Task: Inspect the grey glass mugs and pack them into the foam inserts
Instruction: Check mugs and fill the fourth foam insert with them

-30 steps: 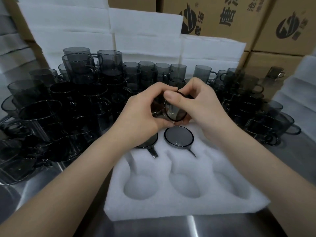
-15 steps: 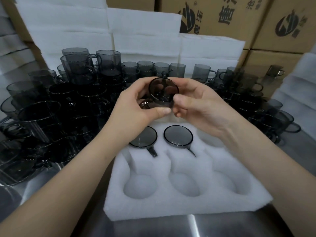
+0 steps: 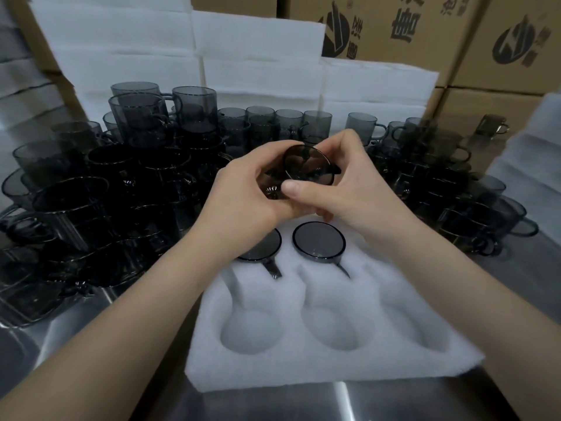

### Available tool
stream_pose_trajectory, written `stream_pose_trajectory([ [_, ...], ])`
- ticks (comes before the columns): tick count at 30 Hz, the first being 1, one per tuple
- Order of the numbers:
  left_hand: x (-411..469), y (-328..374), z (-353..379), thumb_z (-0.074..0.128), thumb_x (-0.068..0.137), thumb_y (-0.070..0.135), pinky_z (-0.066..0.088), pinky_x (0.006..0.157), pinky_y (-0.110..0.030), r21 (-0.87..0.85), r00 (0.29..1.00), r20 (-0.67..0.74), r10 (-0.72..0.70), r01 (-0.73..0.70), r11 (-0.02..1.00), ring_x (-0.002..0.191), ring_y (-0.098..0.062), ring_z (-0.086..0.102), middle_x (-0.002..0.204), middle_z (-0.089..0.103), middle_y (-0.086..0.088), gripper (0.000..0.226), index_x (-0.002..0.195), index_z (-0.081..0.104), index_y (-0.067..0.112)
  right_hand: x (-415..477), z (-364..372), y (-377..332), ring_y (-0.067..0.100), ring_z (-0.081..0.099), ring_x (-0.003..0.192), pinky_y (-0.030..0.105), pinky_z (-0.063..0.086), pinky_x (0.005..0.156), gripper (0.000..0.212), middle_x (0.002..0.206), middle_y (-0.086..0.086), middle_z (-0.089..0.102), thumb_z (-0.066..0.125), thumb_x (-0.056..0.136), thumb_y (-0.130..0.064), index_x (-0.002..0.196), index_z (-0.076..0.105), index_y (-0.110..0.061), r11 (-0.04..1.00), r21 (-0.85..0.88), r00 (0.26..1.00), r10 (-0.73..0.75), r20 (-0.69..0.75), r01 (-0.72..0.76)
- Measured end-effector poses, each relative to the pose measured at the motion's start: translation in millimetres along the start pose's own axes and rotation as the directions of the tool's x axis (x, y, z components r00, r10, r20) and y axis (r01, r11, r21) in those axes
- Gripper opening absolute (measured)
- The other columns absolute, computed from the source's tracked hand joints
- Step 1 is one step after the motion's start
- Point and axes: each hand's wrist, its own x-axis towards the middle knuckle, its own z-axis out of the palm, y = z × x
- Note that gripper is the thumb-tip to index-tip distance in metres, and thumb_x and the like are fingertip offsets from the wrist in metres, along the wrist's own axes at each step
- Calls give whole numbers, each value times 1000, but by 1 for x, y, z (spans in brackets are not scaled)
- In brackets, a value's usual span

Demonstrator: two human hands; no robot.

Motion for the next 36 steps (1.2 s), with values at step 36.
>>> stream_pose_trajectory([
  [36,-3,1,0,88,60,16,49,98,-30,107,996,84,-16,7,994,107,-1,62,112,67,16,68,120,61,29,0,-4,-3,5,65,69,20,52,64,31,76,-12,67,80,67,-36,84,58,-22,989,87,992,-119,-29,122],
])
